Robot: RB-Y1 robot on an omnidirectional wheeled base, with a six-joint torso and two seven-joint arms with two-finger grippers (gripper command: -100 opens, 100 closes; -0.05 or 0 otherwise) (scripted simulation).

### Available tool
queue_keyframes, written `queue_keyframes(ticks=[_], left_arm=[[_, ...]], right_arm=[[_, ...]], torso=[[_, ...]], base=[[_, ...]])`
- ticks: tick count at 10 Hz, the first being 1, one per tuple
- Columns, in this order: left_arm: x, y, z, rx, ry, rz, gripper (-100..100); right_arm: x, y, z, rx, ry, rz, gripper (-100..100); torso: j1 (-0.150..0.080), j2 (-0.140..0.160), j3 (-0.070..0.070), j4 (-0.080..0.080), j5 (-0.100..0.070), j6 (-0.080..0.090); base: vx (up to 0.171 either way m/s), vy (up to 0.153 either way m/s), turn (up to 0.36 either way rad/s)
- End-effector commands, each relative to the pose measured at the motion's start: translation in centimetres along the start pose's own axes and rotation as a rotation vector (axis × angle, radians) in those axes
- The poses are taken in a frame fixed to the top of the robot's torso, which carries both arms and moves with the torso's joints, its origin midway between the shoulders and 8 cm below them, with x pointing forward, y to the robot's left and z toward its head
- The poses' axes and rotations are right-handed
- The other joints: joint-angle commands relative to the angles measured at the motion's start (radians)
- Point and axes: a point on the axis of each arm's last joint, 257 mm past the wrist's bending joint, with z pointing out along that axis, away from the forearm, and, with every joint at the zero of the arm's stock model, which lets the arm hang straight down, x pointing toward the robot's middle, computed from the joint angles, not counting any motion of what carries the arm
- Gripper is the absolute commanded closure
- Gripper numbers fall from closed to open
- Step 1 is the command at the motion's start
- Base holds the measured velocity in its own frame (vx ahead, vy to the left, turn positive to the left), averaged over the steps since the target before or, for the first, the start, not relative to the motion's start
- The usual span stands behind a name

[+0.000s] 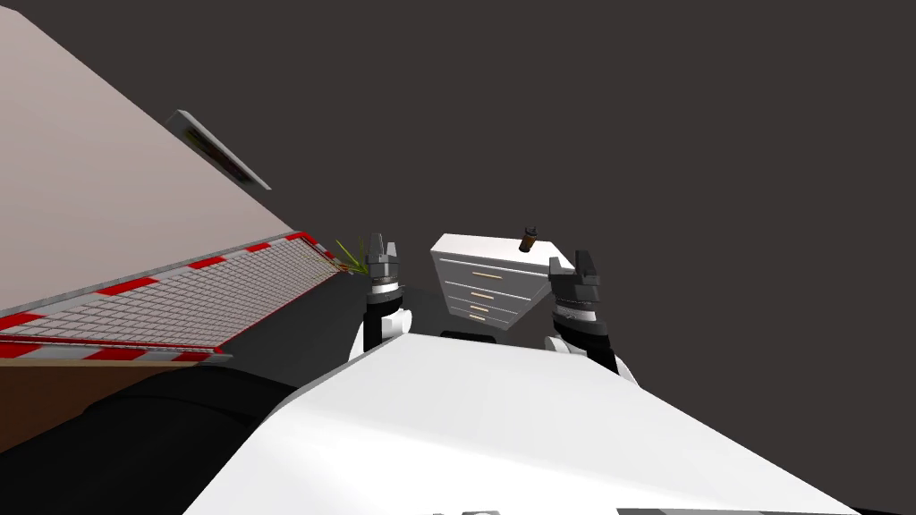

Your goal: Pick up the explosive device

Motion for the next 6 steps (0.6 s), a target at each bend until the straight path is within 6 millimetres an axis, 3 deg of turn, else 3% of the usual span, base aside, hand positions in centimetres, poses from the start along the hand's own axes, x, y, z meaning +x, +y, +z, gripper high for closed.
queue_keyframes(ticks=[1,6], left_arm=[[0.0,0.0,0.0,0.000,0.000,0.000,0],[0.0,0.0,0.0,0.000,0.000,0.000,0]], right_arm=[[-0.8,-0.9,-0.4,0.036,0.012,-0.053,-100],[-4.7,-4.1,-2.6,0.179,0.013,-0.251,-100]], torso=[[0.000,0.000,0.000,0.000,0.000,0.000],[0.001,0.001,0.001,0.000,0.000,0.000]], base=[[-0.067,0.111,0.023],[-0.079,0.111,0.041]])
